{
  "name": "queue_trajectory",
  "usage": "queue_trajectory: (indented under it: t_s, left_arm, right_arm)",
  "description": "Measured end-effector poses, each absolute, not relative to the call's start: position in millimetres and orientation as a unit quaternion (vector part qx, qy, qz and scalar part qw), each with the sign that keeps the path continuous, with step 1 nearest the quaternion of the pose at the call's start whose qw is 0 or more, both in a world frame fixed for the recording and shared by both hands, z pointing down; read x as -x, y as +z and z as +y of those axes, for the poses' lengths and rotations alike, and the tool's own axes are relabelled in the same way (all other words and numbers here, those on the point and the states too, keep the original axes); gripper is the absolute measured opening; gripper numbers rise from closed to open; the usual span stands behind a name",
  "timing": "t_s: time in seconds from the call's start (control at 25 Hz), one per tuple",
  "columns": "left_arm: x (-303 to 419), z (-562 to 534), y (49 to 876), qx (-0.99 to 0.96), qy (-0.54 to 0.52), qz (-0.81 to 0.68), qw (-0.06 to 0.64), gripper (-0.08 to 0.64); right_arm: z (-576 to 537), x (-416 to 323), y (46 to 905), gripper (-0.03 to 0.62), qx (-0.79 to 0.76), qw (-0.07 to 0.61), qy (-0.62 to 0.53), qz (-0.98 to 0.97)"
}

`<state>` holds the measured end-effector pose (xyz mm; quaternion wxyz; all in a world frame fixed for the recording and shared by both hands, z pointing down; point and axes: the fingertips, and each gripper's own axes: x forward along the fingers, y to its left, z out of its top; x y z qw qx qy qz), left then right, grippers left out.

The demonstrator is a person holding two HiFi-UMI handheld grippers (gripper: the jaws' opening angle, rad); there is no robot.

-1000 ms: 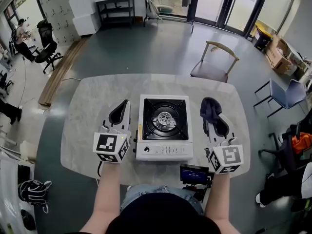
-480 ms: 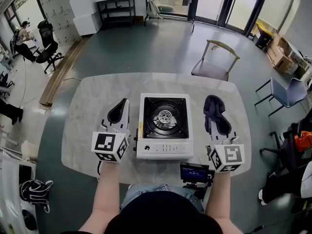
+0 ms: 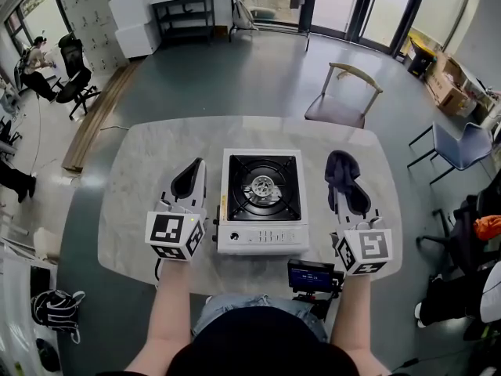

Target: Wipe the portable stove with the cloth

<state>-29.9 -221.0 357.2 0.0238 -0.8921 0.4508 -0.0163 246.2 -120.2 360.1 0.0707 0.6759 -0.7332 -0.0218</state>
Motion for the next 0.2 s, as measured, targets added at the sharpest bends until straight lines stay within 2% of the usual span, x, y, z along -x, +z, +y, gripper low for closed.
queue_trajectory:
  t_s: [0.2]
  left_arm:
    - [28.8,-220.9,355.6,0.893,-0.018,0.449,0.025,0.011]
  right_arm:
    - [-121.8,-246.1,358.8,0.067,-0.675,0.075,-0.022,-0.734]
